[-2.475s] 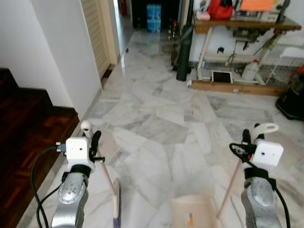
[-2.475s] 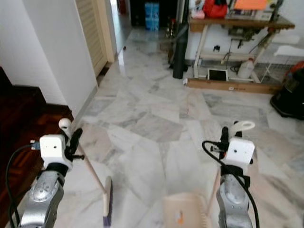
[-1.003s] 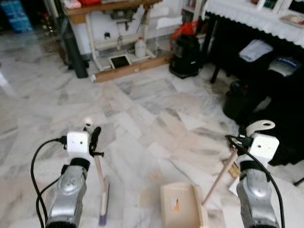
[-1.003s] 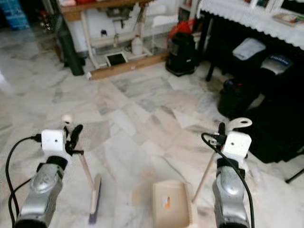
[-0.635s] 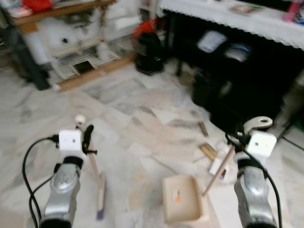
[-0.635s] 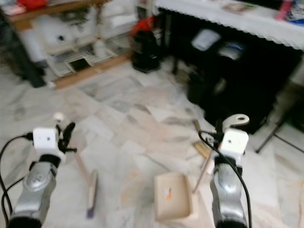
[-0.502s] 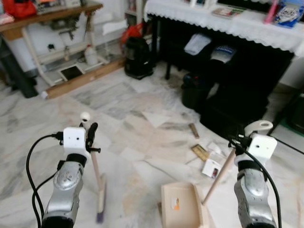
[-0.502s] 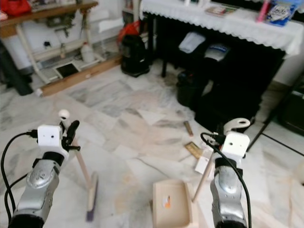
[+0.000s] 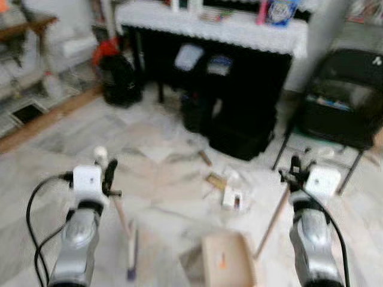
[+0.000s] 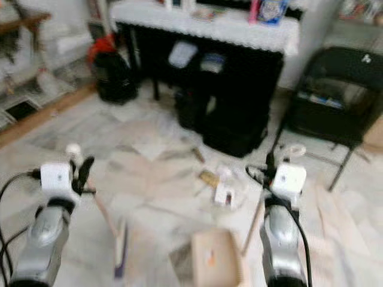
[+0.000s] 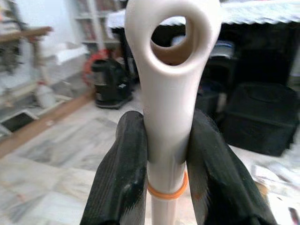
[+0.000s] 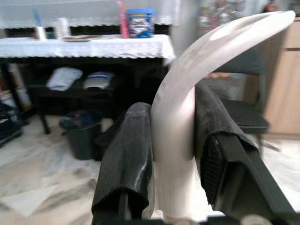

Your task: Sweep floor

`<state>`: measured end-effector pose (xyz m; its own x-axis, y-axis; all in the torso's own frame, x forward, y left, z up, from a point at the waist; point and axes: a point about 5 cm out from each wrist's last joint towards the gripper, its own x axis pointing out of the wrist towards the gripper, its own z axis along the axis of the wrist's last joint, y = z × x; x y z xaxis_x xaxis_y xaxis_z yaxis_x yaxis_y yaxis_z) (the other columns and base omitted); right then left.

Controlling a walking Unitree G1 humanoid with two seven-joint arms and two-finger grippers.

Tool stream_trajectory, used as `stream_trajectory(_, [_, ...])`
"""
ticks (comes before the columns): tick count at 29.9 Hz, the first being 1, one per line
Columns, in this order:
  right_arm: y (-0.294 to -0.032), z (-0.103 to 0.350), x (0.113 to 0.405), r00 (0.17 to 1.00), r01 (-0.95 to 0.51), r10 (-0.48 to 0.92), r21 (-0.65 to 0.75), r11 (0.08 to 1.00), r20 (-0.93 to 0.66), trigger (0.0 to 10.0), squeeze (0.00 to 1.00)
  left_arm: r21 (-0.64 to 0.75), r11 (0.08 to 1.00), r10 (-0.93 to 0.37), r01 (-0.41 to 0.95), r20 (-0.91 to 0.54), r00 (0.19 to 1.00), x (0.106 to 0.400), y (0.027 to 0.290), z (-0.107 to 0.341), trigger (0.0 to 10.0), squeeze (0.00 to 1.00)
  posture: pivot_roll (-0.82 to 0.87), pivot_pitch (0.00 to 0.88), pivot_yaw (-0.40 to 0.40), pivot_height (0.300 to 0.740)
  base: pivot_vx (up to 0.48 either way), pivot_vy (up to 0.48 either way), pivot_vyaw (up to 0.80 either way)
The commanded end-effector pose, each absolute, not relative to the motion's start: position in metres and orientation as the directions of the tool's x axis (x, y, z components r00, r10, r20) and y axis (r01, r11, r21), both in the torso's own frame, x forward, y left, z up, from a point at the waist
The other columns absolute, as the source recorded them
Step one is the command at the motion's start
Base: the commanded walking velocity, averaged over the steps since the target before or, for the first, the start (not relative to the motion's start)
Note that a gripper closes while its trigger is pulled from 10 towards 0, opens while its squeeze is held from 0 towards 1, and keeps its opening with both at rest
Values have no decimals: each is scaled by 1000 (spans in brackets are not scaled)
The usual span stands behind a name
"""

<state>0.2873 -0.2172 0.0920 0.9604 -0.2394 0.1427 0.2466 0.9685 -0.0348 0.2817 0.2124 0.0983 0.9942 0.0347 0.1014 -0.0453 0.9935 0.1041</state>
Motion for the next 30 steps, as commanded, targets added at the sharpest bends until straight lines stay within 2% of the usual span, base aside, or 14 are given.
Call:
stream_trajectory(1, [-218, 101, 287, 955, 246, -233, -50, 968, 185, 10000, 0, 114, 992, 30, -46, 137, 990, 281, 210, 105, 10000, 0, 5, 0, 8, 740, 0, 0, 0])
stream_trajectory(10, [-215, 103, 290, 959, 221, -208, -51, 974, 192, 10000, 0, 117, 991, 49, -65, 138, 989, 277, 216, 105, 10000, 0, 22, 0, -16, 740, 0, 0, 0])
stream_trajectory(20, [-220, 103, 286, 958, 234, -222, -50, 971, 184, 10000, 0, 98, 994, 41, -54, 127, 991, 271, 207, 101, 10000, 0, 12, 0, -18, 740, 0, 0, 0])
stream_trajectory(30, [-219, 101, 282, 960, 229, -217, -51, 972, 174, 10000, 0, 117, 993, 19, -31, 103, 994, 272, 210, 98, 10000, 0, -17, 0, -3, 740, 0, 0, -766])
